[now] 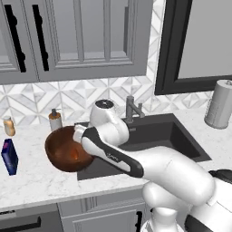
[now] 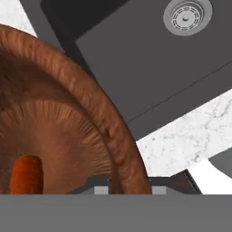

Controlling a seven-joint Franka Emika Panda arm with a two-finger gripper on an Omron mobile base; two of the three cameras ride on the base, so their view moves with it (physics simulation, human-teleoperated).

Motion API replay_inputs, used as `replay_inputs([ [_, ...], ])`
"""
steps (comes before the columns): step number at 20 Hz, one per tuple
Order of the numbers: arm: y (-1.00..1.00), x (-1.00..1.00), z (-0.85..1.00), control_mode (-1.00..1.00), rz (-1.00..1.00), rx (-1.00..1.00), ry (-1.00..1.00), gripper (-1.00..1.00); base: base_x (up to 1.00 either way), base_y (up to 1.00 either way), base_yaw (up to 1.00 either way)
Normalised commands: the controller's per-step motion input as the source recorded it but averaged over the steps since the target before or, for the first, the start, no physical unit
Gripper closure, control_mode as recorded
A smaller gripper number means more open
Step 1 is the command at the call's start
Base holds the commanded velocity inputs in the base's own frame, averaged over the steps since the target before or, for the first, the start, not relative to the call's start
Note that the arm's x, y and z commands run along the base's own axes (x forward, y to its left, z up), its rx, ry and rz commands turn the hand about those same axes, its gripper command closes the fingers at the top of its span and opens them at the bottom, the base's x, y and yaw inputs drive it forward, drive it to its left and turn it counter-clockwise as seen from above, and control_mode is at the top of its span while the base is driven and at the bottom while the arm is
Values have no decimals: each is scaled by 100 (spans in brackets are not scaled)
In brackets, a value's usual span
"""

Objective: Pick the carrot from the sink and place it in the bowl. Then pick the bowl and place it in the microwave. Then close the microwave door and press the start button.

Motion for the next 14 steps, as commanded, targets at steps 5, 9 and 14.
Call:
replay_inputs([
  [5, -61, -15, 37, -100, -70, 0, 14, 100, 0, 0, 0],
  [9, -37, -43, 43, -100, -66, 0, 2, 100, 0, 0, 0],
  [14, -61, -38, 80, -100, -46, 0, 0, 100, 0, 0, 0],
])
